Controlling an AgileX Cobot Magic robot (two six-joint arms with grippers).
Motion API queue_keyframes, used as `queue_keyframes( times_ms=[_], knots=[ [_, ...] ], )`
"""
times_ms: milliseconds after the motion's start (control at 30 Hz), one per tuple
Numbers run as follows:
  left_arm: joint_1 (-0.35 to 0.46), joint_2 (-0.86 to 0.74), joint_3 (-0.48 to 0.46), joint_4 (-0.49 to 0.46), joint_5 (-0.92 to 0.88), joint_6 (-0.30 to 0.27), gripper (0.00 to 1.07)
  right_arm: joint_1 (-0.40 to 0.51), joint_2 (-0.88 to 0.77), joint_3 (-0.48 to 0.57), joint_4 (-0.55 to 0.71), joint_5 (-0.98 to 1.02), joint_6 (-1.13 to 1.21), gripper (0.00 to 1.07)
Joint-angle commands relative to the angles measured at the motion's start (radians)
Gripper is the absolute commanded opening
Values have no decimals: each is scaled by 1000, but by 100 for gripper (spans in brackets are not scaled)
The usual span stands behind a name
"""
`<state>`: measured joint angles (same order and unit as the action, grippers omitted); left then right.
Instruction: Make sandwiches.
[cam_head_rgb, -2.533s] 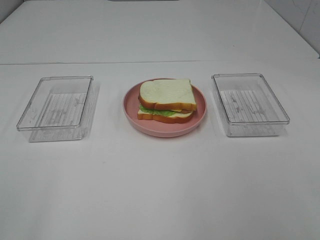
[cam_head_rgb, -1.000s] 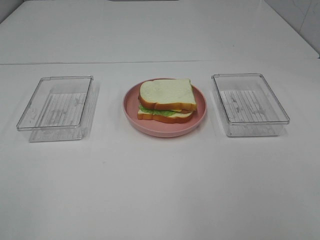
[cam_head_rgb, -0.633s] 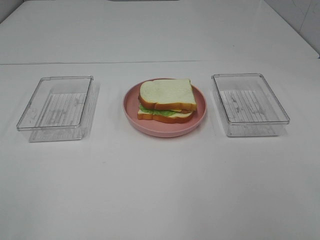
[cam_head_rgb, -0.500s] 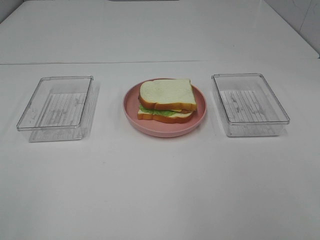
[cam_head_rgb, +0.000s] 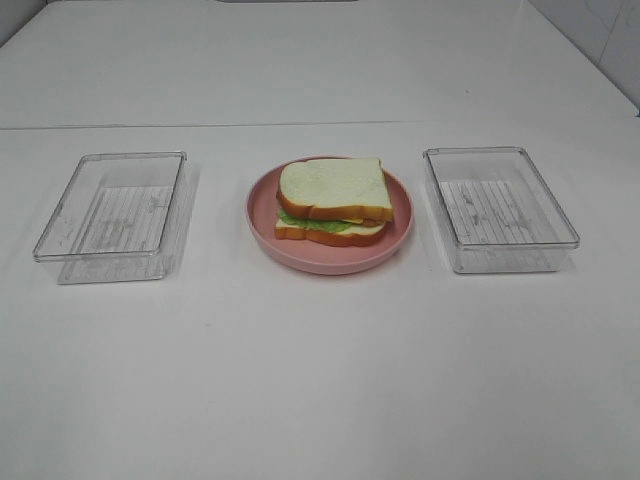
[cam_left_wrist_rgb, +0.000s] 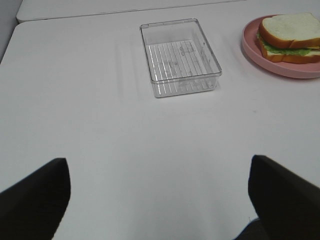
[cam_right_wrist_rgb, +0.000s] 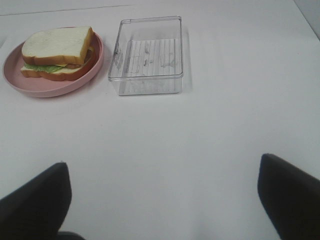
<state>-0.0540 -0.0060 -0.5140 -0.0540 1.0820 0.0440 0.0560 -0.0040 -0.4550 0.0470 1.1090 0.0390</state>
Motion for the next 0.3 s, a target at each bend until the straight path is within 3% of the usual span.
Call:
queue_keyframes(
  times_ms=[33,300],
  knots=[
    [2,-18,0,-9,-6,-3,91,-3,-20,3,-4,-10,-5,94],
    [2,-10,0,-9,-6,-4,91,-3,-20,3,-4,-10,-5,94]
  ],
)
